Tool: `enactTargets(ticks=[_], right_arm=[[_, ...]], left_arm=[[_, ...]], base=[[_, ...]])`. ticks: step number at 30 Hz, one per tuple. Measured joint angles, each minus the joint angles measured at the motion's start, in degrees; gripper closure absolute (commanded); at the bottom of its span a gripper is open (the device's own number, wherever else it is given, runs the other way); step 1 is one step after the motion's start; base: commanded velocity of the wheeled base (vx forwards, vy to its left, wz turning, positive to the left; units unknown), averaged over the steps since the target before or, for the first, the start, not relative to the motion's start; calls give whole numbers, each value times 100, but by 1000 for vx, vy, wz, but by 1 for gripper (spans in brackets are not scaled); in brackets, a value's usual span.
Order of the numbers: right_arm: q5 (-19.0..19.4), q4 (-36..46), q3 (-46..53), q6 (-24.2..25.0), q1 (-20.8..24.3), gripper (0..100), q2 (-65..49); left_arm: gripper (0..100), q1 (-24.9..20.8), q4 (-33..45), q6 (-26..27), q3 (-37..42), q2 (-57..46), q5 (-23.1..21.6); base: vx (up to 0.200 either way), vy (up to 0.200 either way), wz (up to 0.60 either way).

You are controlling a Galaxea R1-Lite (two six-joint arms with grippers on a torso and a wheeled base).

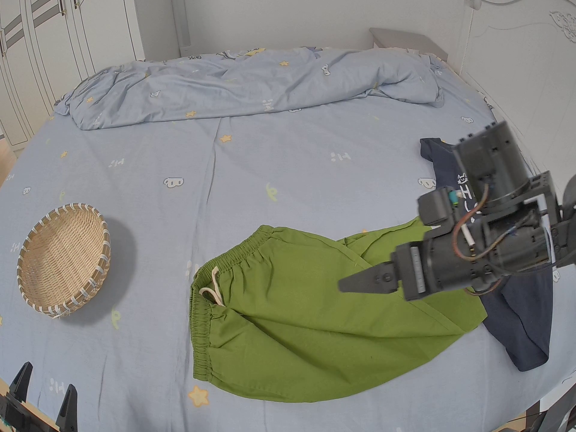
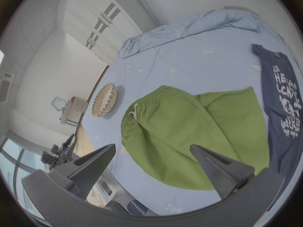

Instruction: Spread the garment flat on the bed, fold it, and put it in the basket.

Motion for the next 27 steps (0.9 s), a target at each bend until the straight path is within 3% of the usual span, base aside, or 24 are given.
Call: enactTargets(ticks=[6,10,14,18,23,27], right_arm=[[739,-44,931,-13,-1190,0,-789],[1006,-216,1613,-46,-1871,0,-1165],[1063,-358,1998,-62,-2122,0,-1362],[1095,-455,2131,-76,-2210,0,-1469],[1118,-563,2199,-82,-2246,0,-1538],[1129,-610,2225,-87,-2263,0,-1566]], left_arm=[[0,0,0,40,0,0,-4],[0,0,-35,76,0,0,-4],[0,-29,-94,-260,-276,30,5],[0,-112,163,-702,-1086,286,-151],[0,-267,621,-1137,-2200,1090,-1006],[0,-369,692,-1428,-2649,2043,-1630]], base=[[0,0,0],[0,0,0],[0,0,0],[0,0,0],[0,0,0],[0,0,0]])
